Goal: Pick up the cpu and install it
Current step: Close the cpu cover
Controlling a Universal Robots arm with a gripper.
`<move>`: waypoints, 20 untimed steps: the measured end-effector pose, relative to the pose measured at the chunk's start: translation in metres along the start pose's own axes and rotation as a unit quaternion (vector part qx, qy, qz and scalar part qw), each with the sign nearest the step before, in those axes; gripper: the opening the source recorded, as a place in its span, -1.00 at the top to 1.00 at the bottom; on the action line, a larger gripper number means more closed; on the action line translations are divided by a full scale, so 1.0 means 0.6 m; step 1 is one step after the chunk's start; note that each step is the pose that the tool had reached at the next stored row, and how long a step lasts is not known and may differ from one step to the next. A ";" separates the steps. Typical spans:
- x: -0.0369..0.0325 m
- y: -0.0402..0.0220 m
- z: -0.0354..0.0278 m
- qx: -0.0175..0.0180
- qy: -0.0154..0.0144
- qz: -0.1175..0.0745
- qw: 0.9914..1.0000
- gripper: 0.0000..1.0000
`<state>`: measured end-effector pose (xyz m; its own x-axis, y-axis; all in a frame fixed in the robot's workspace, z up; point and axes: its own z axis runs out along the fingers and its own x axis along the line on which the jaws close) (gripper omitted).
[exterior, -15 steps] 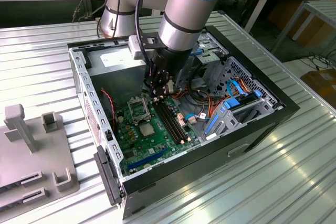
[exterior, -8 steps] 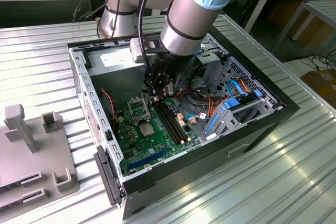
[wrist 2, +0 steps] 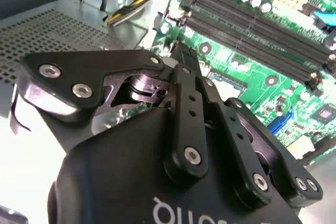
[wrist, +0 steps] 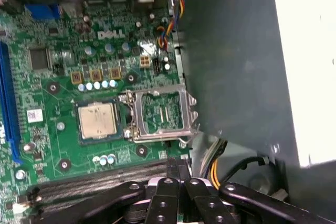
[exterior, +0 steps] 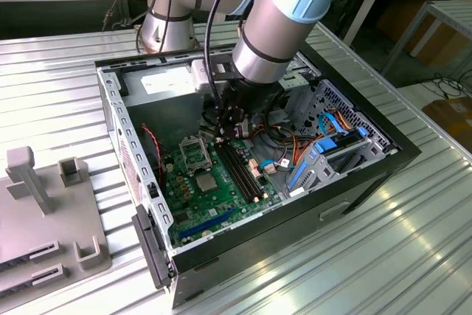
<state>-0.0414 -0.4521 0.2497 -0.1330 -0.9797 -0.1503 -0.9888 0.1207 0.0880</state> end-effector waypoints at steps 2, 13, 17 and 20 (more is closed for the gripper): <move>0.000 -0.003 0.001 0.000 -0.002 0.000 1.000 0.79; 0.002 0.001 0.015 -0.001 -0.023 -0.005 1.000 0.79; 0.003 0.001 0.022 -0.002 -0.032 -0.005 0.999 0.79; 0.003 0.001 0.025 -0.003 -0.040 -0.006 0.999 0.79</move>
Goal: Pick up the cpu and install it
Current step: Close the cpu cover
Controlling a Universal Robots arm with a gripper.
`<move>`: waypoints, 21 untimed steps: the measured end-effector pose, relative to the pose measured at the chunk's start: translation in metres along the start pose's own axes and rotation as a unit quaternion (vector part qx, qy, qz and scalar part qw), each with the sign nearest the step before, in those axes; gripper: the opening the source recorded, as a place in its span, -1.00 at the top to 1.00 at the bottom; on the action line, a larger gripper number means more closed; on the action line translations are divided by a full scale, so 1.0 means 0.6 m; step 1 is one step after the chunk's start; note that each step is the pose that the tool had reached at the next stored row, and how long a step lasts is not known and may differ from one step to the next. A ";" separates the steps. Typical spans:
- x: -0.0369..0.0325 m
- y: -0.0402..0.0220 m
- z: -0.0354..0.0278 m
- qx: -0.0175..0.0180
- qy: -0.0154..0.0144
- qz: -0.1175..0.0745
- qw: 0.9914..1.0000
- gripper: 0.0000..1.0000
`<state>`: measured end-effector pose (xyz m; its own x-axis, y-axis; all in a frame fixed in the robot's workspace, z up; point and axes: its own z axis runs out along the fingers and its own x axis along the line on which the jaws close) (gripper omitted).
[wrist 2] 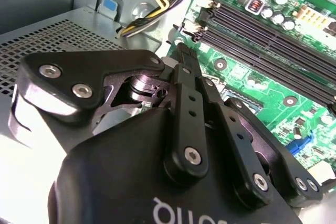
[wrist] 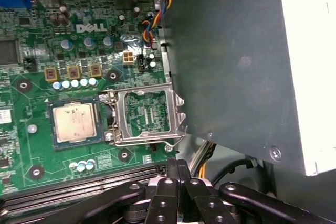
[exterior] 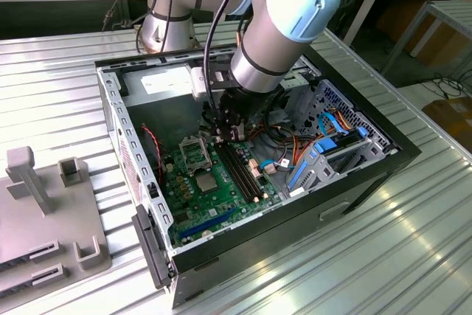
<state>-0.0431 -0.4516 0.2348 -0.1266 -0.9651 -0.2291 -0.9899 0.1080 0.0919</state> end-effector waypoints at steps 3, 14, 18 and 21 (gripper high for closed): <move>0.003 -0.001 0.011 0.000 -0.003 0.000 1.000 0.79; -0.001 -0.001 0.031 -0.001 -0.012 0.001 1.000 0.79; -0.002 0.000 0.035 -0.002 -0.018 0.000 1.000 0.79; -0.002 0.001 0.038 -0.002 -0.020 0.001 1.000 0.79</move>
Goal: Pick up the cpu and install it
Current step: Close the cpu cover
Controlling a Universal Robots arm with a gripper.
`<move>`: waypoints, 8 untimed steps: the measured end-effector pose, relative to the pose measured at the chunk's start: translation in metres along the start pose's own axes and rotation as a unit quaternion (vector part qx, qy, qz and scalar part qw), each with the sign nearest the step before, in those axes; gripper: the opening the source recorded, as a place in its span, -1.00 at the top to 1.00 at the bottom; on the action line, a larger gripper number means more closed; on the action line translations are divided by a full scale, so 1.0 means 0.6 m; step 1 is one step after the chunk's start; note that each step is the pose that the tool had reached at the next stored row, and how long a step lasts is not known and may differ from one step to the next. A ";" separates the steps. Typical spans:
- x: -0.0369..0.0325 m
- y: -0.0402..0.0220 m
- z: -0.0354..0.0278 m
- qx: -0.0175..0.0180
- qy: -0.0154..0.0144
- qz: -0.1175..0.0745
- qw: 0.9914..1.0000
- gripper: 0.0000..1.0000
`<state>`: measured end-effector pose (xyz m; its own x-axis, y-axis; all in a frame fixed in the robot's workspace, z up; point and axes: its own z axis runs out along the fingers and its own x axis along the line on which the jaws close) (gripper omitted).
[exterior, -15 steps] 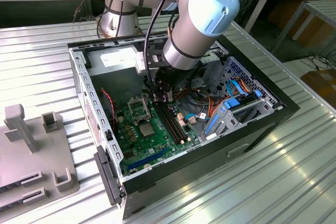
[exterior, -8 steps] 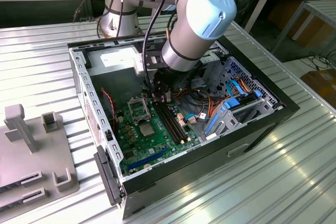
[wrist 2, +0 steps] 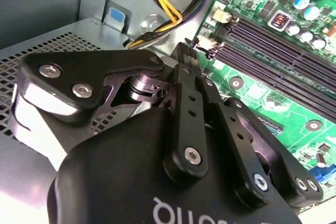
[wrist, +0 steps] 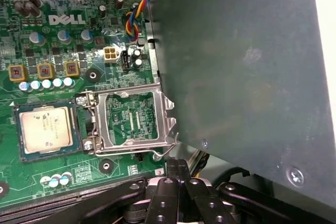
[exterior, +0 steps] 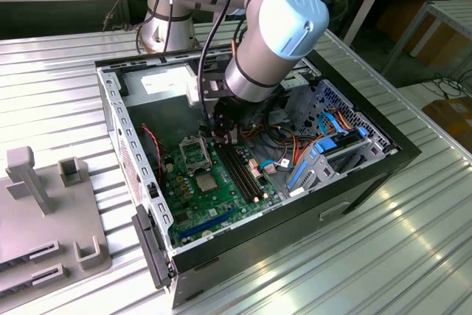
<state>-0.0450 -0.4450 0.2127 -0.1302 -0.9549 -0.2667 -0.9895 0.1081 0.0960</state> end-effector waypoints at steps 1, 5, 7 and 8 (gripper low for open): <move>0.000 0.002 0.001 0.000 0.000 0.000 1.000 0.79; 0.001 0.006 0.004 0.000 -0.001 0.000 1.000 0.79; 0.002 0.008 0.006 0.000 -0.001 0.000 1.000 0.79; 0.002 0.008 0.006 0.000 -0.001 0.000 1.000 0.79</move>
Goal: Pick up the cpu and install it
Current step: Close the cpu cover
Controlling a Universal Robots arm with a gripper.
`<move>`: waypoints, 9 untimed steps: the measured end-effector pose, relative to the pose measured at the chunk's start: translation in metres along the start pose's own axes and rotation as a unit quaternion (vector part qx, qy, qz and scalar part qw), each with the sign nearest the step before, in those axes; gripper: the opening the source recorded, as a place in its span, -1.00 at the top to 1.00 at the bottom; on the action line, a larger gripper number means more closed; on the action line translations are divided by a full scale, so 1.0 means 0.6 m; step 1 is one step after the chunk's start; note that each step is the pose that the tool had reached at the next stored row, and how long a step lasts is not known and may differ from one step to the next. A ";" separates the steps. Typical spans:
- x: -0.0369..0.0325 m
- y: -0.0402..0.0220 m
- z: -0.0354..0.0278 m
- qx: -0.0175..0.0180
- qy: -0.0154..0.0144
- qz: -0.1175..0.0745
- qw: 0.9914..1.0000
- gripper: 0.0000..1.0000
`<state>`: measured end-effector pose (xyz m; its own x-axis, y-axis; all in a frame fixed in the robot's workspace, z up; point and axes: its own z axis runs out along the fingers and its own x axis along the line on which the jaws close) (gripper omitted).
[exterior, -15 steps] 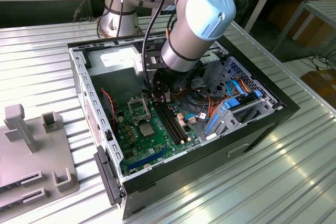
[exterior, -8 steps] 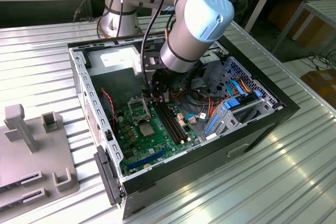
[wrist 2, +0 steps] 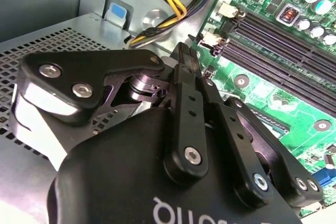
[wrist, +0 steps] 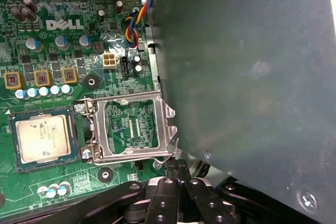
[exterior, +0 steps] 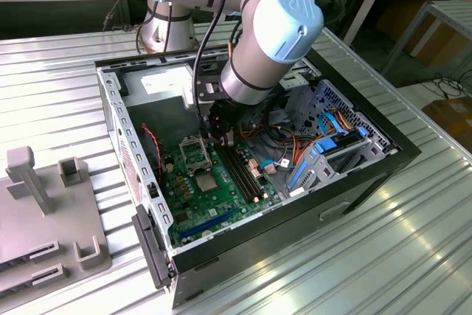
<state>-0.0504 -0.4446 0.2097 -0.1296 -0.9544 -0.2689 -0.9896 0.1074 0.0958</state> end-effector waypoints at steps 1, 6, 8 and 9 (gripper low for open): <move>0.000 0.000 0.000 0.000 0.000 0.000 1.000 0.79; 0.000 0.001 0.000 0.001 0.005 0.000 1.000 0.79; 0.000 0.001 0.000 0.001 0.009 0.001 1.000 0.79; 0.000 0.001 -0.001 0.001 0.010 0.001 1.000 0.79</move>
<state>-0.0507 -0.4446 0.2102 -0.1297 -0.9598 -0.2490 -0.9896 0.1095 0.0934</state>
